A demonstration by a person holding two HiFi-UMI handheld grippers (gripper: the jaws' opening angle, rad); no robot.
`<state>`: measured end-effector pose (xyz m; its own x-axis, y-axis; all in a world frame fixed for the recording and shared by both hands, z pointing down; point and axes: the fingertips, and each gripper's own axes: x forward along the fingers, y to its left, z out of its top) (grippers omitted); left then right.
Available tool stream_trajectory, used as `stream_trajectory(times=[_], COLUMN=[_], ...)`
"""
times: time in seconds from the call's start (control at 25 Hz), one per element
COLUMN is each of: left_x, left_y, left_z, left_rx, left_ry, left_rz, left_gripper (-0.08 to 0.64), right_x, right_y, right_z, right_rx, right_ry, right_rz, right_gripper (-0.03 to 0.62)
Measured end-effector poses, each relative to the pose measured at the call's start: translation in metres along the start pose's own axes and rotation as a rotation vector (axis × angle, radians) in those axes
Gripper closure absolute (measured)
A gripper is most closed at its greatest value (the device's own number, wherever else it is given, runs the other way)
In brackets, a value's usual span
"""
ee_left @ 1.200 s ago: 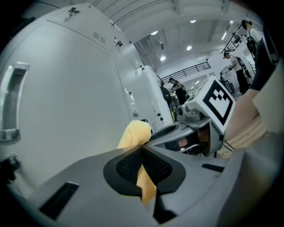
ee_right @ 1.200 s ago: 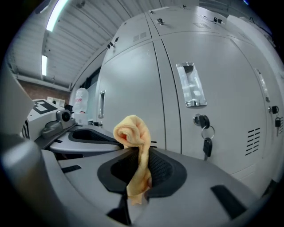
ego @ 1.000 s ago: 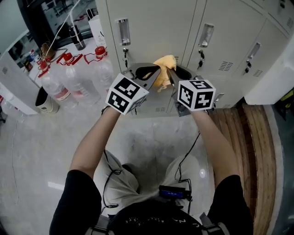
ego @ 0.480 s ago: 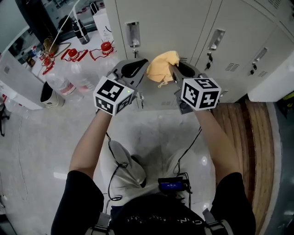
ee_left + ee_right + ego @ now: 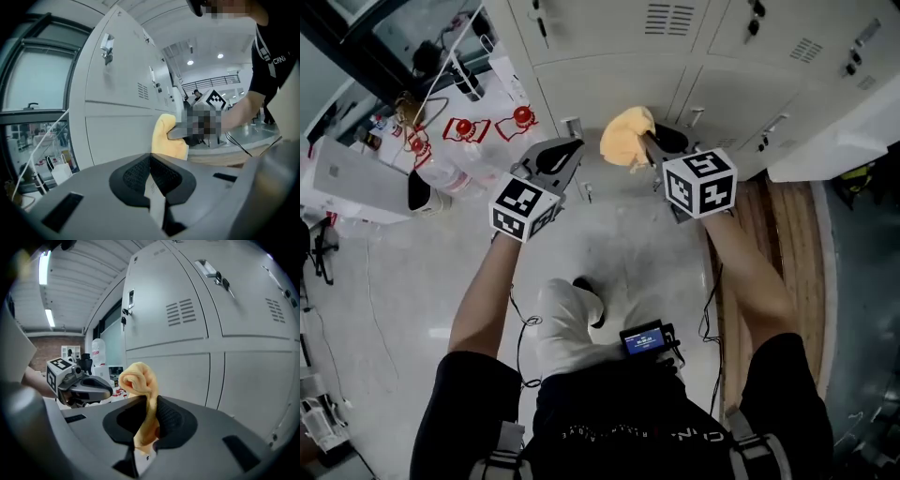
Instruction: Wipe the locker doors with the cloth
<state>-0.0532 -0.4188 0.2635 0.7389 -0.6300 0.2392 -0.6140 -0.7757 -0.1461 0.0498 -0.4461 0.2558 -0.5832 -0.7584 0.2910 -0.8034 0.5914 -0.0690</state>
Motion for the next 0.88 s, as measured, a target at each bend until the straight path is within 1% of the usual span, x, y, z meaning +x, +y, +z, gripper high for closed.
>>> stream_trajectory(times=[0.08, 0.16, 0.24, 0.36, 0.44, 0.52, 0.68, 0.88], left_x=[-0.017, -0.031, -0.044, -0.061, -0.072, -0.086, -0.106, -0.132], left_y=[-0.005, -0.018, -0.036, -0.066, -0.09, -0.113, -0.157, -0.192], left_z=[0.039, 0.074, 0.105, 0.139, 0.155, 0.165, 0.168, 0.169], left_rx=[-0.025, -0.025, -0.04, -0.065, -0.085, -0.11, -0.156, -0.179], left_ry=[0.021, 0.053, 0.062, 0.056, 0.044, 0.028, 0.024, 0.031], left_rz=[0.007, -0.004, -0.017, -0.004, 0.013, 0.04, 0.084, 0.114], left_gripper=[0.541, 0.541, 0.541, 0.541, 0.541, 0.541, 0.541, 0.541], right_x=[-0.025, -0.054, -0.083, -0.125, -0.154, -0.183, -0.228, -0.273], right_y=[0.009, 0.019, 0.029, 0.039, 0.043, 0.048, 0.056, 0.076], right_z=[0.034, 0.066, 0.094, 0.116, 0.117, 0.115, 0.101, 0.078], right_rx=[-0.007, 0.021, 0.055, 0.109, 0.13, 0.131, 0.131, 0.098], right_ry=[0.029, 0.043, 0.035, 0.017, 0.017, 0.017, 0.019, 0.042], right_rz=[-0.008, -0.018, -0.023, -0.037, -0.053, -0.062, -0.067, -0.103], right_gripper=[0.511, 0.511, 0.511, 0.511, 0.511, 0.511, 0.511, 0.511])
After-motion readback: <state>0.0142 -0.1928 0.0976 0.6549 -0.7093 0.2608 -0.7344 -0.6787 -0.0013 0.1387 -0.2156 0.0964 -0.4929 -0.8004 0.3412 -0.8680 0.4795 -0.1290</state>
